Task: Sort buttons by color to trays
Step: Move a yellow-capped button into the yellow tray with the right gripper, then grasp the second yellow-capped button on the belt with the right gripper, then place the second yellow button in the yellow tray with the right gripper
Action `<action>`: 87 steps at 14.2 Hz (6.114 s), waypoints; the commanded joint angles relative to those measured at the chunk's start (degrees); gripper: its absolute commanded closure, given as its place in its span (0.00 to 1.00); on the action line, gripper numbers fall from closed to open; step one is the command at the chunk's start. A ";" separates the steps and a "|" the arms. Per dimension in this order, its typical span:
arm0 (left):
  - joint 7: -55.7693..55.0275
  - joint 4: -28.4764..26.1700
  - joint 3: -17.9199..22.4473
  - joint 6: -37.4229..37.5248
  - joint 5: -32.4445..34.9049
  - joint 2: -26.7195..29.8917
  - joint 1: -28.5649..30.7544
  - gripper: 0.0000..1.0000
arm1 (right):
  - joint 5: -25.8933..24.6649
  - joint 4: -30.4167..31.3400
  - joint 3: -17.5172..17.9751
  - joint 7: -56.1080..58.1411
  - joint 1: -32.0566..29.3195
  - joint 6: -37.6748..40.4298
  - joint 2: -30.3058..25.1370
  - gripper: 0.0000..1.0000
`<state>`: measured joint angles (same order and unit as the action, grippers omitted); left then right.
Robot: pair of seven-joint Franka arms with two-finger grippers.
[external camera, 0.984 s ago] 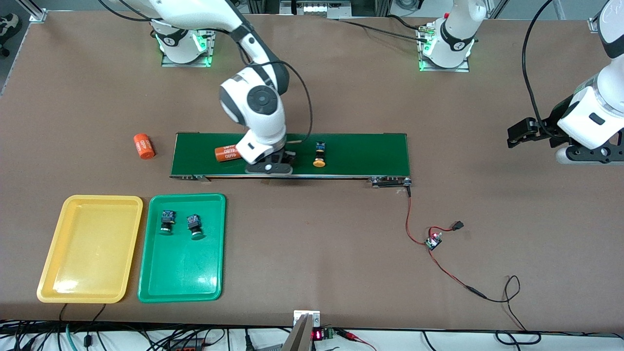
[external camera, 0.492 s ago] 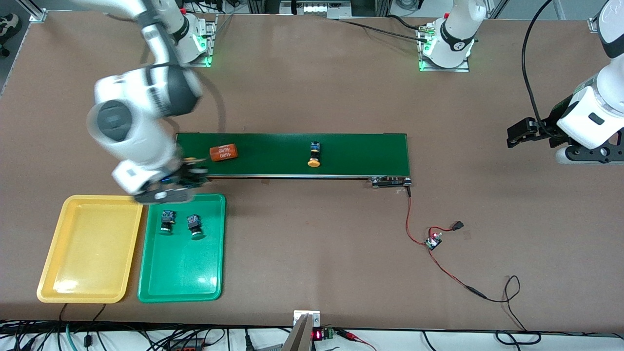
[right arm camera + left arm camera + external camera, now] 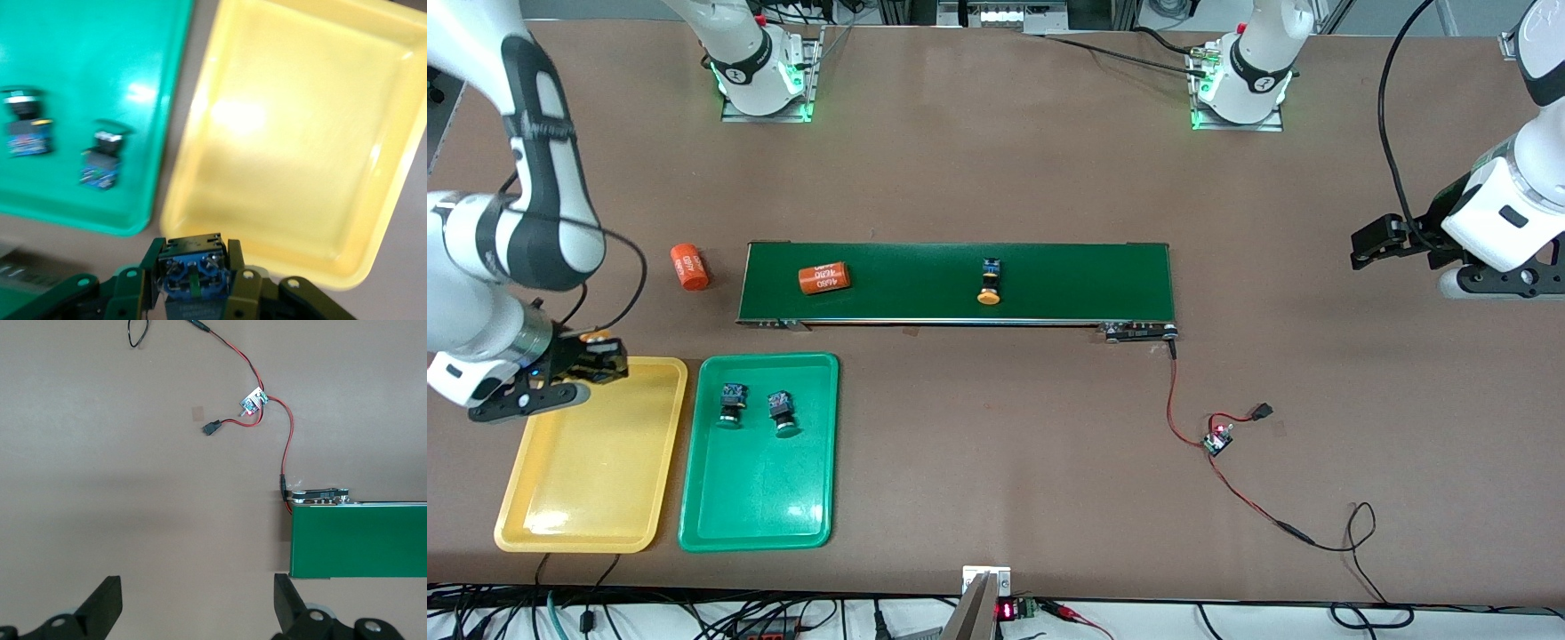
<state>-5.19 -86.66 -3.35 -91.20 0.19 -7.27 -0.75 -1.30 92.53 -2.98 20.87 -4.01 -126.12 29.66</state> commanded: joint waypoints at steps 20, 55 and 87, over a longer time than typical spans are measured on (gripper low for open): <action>1.06 0.96 -0.16 0.59 0.51 -0.29 0.05 0.00 | 3.23 18.36 0.35 -13.77 6.18 -1.27 -12.83 0.00; 1.24 0.96 -0.16 0.68 0.51 -0.29 0.05 0.00 | -2.77 6.54 6.00 -52.14 23.81 3.77 -7.34 1.00; 0.80 0.96 -0.34 1.20 0.51 -0.20 -0.12 0.00 | 1.83 4.75 0.35 -17.00 4.19 30.48 -29.46 0.00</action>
<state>-5.19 -86.57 -3.67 -90.88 0.19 -7.39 -0.80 0.33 91.54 -2.81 4.47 0.30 -96.71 6.41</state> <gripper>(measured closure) 0.000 0.000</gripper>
